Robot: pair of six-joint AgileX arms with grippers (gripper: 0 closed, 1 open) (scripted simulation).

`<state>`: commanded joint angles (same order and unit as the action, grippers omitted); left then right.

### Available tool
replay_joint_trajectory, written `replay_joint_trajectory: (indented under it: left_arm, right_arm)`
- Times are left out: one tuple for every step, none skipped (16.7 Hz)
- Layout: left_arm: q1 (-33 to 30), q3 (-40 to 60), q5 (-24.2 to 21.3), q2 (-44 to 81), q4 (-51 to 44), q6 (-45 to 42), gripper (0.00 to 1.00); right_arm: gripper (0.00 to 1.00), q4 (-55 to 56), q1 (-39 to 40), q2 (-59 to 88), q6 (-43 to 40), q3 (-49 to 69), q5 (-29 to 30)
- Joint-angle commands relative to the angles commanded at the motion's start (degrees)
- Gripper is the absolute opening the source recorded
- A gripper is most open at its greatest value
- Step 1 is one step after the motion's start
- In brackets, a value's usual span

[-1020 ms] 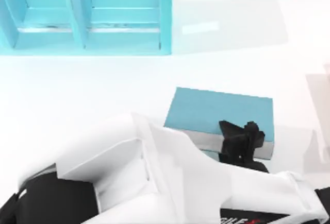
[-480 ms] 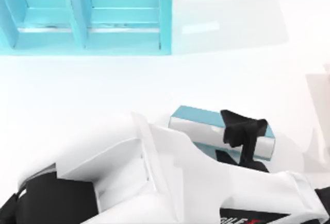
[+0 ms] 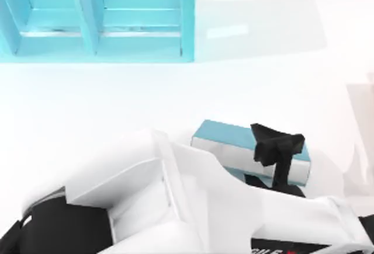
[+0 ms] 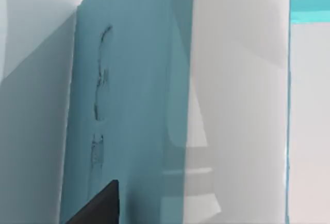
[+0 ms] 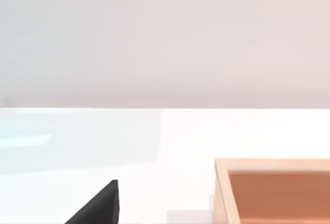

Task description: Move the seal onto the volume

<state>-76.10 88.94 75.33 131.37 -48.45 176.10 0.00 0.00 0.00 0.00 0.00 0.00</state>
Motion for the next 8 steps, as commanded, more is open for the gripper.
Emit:
replay_joint_trajectory:
  left_arm:
    - [-0.67,0.41,-0.16,0.48,-1.31,1.31,1.0]
    - [-1.57,0.98,-0.44,1.11,-3.21,3.21,1.0]
    - [-2.65,1.67,-0.84,1.83,-5.71,5.72,1.0]
    - [-3.87,2.48,-1.37,2.61,-8.84,8.84,1.0]
    - [-5.19,3.37,-2.01,3.43,-12.54,12.54,1.0]
    - [-6.61,4.34,-2.74,4.26,-16.86,16.8,1.0]
    - [-8.09,5.36,-3.53,5.08,-21.59,21.4,1.0]
    - [-9.62,6.41,-4.36,5.89,-26.61,26.23,1.0]
  right_arm:
    - [1.0,0.0,0.0,0.0,0.0,0.0,0.0]
    - [1.0,0.0,0.0,0.0,0.0,0.0,0.0]
    - [1.0,0.0,0.0,0.0,0.0,0.0,0.0]
    - [1.0,0.0,0.0,0.0,0.0,0.0,0.0]
    - [1.0,0.0,0.0,0.0,0.0,0.0,0.0]
    - [1.0,0.0,0.0,0.0,0.0,0.0,0.0]
    - [1.0,0.0,0.0,0.0,0.0,0.0,0.0]
    - [1.0,0.0,0.0,0.0,0.0,0.0,0.0]
